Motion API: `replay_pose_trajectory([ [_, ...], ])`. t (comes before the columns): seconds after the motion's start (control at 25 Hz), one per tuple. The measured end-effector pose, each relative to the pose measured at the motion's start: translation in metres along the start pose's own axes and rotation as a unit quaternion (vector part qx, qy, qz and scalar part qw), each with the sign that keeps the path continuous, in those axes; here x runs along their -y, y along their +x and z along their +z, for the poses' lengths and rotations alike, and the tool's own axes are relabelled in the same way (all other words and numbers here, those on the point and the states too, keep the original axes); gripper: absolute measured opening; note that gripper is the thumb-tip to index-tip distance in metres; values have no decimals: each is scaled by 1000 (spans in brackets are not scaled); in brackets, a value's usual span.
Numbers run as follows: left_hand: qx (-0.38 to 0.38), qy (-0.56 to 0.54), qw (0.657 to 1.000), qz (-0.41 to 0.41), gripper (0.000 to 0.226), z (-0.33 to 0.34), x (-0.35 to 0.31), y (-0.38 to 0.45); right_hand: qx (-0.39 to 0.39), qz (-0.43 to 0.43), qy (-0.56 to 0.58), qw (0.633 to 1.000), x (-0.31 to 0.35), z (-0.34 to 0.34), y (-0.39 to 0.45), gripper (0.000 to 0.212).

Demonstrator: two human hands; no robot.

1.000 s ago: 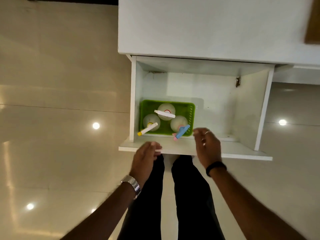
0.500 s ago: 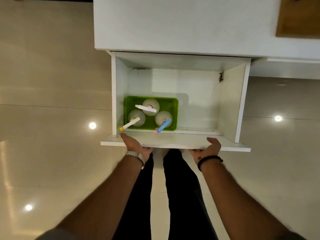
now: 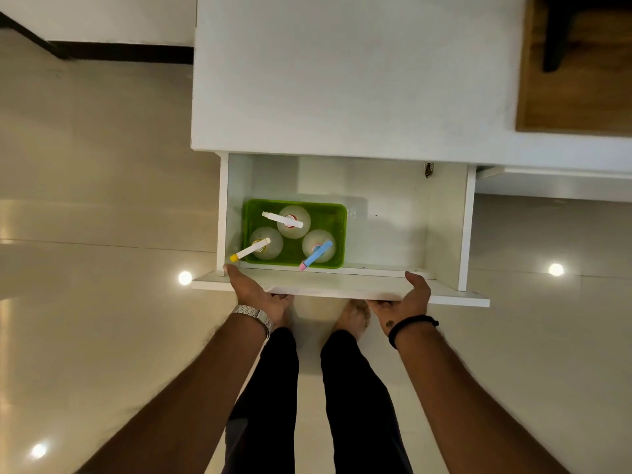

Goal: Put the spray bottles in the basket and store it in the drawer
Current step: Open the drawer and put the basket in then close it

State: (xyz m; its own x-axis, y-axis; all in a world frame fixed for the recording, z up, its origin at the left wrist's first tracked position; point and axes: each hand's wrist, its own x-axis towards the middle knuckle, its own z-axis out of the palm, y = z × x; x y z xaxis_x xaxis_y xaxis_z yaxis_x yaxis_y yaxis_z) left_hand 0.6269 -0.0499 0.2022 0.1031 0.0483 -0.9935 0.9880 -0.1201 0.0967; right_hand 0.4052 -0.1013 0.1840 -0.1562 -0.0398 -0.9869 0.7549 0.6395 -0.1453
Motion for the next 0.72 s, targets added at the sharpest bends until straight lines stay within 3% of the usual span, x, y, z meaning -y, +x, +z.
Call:
replay_pose_trajectory([
  [0.24,44,17,999,7,82,44,-24,2,22,-15,-11,1000,24,49,3,30],
  [0.44,56,51,997,21,98,82,-43,3,56,-28,-26,998,45,90,8,57],
  [0.72,124,72,989,45,92,129,-68,-1,83,-49,-27,995,69,144,5,65],
])
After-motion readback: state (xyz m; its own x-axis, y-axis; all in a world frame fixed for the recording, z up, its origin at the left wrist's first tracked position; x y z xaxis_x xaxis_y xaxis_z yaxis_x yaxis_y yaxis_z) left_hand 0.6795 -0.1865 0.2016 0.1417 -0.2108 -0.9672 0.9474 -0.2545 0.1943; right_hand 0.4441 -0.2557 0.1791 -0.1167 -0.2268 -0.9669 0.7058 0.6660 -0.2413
